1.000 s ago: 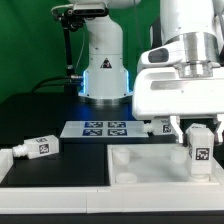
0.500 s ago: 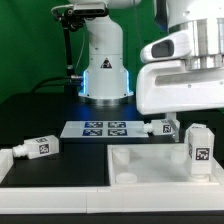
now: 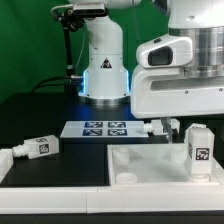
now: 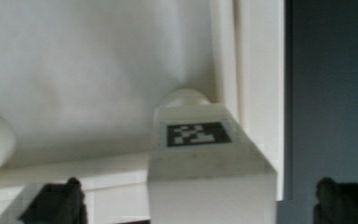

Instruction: Assemble one leg

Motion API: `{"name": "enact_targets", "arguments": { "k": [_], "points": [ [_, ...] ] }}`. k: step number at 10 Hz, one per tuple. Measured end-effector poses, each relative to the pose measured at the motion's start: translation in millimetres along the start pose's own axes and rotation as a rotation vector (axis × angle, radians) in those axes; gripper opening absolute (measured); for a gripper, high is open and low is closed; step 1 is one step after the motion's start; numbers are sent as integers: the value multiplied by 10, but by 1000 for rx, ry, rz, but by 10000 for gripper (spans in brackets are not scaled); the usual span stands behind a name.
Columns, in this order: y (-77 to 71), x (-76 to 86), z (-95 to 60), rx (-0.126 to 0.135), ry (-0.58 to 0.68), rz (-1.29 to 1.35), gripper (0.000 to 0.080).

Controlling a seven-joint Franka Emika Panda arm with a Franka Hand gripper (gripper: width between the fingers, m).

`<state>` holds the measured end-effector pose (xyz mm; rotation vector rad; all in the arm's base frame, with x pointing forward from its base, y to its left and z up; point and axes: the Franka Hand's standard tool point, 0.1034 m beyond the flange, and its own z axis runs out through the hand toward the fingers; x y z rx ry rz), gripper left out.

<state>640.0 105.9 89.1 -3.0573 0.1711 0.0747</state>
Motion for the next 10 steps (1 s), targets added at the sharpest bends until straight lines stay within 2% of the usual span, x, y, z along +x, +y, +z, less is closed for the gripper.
{"name": "enact_targets", "arguments": {
  "k": [2, 3, 4, 7, 10],
  "points": [
    [5, 1, 0, 0, 0, 24, 383],
    [1, 1, 0, 2, 0, 94, 383],
    [1, 1, 0, 2, 0, 184, 284],
    [-32, 3, 9, 7, 20, 535, 284],
    [-30, 27, 15, 29, 29, 957, 284]
  ]
}}
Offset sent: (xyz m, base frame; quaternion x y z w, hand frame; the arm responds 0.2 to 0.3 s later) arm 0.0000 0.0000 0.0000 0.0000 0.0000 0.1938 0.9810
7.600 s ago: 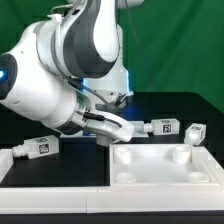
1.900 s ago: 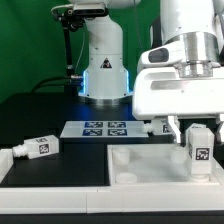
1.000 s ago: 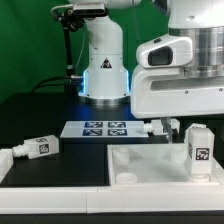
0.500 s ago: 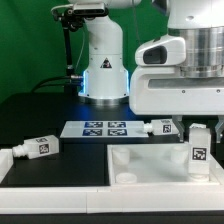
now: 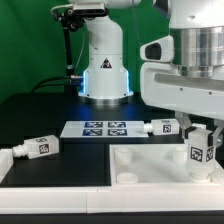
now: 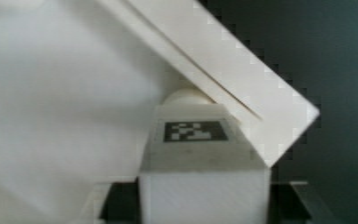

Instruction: Assemble one leg

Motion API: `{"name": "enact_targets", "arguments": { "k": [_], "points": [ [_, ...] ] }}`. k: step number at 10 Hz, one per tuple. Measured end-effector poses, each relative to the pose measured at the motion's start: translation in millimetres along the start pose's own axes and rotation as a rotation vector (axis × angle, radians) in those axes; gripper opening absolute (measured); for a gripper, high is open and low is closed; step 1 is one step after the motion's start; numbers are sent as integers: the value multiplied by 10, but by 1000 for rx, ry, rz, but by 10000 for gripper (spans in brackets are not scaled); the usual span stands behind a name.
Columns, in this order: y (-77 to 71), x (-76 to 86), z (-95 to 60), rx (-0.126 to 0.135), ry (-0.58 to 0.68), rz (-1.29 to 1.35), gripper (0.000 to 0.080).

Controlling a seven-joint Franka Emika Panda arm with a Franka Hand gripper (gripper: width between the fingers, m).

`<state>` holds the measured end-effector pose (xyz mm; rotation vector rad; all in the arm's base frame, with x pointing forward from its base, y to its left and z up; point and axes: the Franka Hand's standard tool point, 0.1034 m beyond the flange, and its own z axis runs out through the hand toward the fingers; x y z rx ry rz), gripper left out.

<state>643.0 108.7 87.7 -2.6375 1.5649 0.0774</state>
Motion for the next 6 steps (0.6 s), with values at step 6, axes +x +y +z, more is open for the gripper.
{"name": "enact_targets", "arguments": {
  "k": [6],
  "points": [
    [14, -15, 7, 38, 24, 320, 285]
  ]
}}
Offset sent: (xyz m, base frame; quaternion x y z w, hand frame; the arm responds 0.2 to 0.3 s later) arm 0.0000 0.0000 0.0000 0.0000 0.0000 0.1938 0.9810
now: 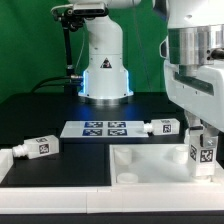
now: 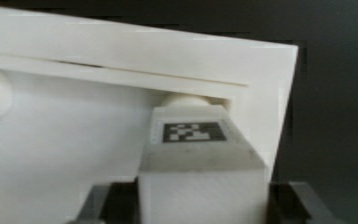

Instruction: Assemble one leg

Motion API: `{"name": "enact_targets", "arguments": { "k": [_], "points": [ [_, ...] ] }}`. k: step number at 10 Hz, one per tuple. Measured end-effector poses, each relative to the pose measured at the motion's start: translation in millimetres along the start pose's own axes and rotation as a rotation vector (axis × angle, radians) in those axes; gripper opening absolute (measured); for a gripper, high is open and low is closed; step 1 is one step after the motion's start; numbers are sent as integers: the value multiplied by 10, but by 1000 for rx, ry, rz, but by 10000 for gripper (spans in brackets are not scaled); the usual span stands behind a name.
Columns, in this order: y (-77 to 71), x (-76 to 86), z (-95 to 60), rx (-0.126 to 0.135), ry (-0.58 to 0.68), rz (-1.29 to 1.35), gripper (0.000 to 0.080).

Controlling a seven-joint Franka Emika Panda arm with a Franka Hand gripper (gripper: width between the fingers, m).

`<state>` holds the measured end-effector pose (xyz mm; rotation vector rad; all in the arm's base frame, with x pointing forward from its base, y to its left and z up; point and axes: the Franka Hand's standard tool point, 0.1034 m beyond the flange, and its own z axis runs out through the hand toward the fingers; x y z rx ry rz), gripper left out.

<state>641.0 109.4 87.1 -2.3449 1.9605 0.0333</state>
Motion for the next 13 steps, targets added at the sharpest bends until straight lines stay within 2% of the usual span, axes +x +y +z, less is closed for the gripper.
{"name": "enact_targets", "arguments": {
  "k": [1, 2, 3, 4, 7, 8, 9, 10, 12, 13],
  "points": [
    [8, -21, 9, -9, 17, -208, 468],
    [22, -65, 38, -22, 30, -418, 586],
    [36, -112, 68, -26, 30, -543, 586],
    [55, -117, 79, -23, 33, -588, 636],
    [50, -84, 79, -30, 37, -814, 649],
    [23, -59, 68, -50, 65, -1035, 649],
    [-34, -83, 60, -45, 98, -1219, 649],
    [-43, -89, 70, -33, 105, -1229, 649],
    [-41, -83, 70, -31, 105, -1185, 624],
    [-41, -87, 71, -27, 105, -1109, 449]
  ]
}}
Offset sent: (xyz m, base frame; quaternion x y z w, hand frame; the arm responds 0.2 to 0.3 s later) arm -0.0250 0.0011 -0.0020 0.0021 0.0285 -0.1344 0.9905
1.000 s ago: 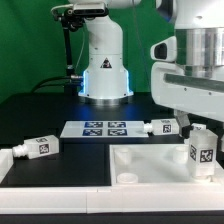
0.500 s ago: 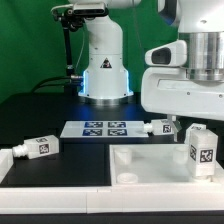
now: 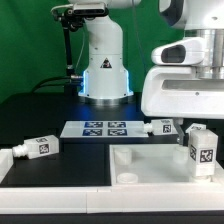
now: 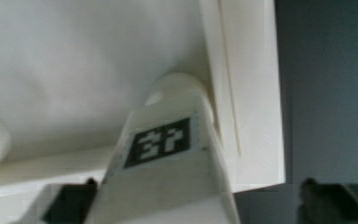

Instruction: Assemble one leg

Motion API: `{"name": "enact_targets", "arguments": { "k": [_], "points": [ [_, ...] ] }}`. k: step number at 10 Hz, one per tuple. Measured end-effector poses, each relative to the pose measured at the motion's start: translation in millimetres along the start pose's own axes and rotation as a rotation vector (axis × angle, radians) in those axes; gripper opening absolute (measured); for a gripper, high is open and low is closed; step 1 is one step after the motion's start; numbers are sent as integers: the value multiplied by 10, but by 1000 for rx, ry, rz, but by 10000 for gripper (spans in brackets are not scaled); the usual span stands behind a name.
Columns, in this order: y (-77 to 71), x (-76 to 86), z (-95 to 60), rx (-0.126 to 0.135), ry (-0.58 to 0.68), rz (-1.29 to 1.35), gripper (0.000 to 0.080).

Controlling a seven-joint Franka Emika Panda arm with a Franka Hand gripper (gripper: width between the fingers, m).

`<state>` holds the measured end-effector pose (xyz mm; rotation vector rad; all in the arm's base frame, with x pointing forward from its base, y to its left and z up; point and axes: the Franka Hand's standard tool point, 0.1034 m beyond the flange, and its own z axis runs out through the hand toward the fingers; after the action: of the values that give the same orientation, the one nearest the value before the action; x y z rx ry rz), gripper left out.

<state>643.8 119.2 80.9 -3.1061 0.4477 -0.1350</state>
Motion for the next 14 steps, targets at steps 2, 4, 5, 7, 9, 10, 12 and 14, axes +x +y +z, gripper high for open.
{"name": "enact_targets", "arguments": {
  "k": [2, 4, 5, 7, 9, 10, 12, 14],
  "points": [
    [28, -2, 9, -6, -3, 168, 290],
    [45, -24, 16, -23, -17, 442, 290],
    [45, -26, 20, -18, -21, 586, 290],
    [57, -16, 29, 14, -43, 922, 290],
    [88, -1, 34, 49, -81, 1137, 291],
    [82, -7, 36, 47, -81, 1161, 291],
    [83, -9, 40, 47, -79, 1112, 393],
    [67, -6, 40, 56, -57, 707, 616]
  ]
}}
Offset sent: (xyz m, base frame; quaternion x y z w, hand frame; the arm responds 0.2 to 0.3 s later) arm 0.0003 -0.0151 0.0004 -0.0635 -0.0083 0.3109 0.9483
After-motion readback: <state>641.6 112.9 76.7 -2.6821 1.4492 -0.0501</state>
